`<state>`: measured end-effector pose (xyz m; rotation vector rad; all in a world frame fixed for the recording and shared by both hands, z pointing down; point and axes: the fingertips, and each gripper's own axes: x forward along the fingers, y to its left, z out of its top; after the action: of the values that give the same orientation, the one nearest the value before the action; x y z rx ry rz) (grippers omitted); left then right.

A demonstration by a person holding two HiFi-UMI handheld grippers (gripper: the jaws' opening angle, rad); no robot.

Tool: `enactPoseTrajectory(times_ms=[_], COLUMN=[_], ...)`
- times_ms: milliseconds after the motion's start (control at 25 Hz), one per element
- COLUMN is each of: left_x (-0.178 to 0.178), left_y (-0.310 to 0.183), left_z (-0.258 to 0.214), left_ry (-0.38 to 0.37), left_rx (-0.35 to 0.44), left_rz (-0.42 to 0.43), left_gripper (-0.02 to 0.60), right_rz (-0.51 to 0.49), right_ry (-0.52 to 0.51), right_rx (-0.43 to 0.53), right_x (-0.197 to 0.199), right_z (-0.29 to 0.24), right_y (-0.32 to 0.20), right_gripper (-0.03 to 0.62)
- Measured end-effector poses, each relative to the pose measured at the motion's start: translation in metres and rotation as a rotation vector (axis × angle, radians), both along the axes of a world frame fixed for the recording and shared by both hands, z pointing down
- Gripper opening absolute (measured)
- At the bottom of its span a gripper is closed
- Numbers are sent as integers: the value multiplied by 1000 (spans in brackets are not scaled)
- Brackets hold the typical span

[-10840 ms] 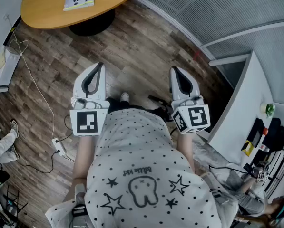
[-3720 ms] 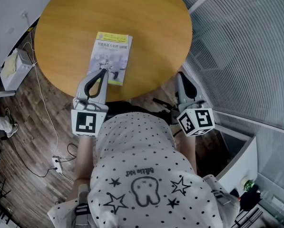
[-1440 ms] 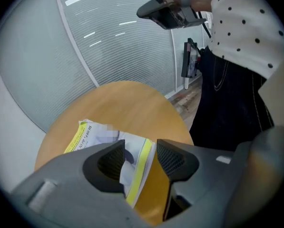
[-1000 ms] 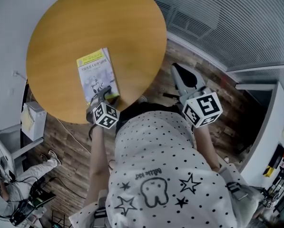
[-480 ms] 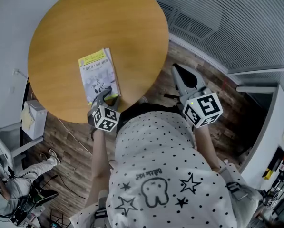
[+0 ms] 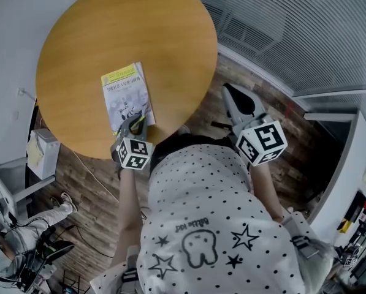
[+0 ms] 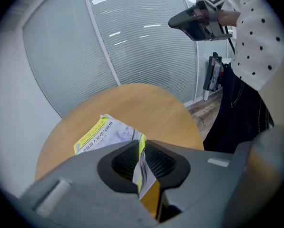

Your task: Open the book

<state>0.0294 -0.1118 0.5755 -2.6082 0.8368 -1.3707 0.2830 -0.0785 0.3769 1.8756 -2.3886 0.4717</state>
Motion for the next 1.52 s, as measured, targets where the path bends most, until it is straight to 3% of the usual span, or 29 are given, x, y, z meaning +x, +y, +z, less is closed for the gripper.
enactPoseTrajectory(times_ms=[160,360,720,1120,1520], left_x=[-3,-15,-31,-73,-121], left_y=[-3,-10,-20,-34,-37], left_z=[-2,-15,-34,-58,-61], left_ry=[-5,53,93,157,236], left_rx=[7,16,77,137,124], left_rz=[-51,-162,-277,-413,-486], left_gripper=[43,40,38,37,35], right_rz=[-8,-11,3,-26,-17], right_ry=[-2,3,8,32,41], right_rx=[0,-3,7,1,2], right_x=[-3,-4,0,-23,-61], right_z=[1,3,1,-3,-13], right_y=[0,3,12,7,3], right_gripper=[5,5,5,5,5])
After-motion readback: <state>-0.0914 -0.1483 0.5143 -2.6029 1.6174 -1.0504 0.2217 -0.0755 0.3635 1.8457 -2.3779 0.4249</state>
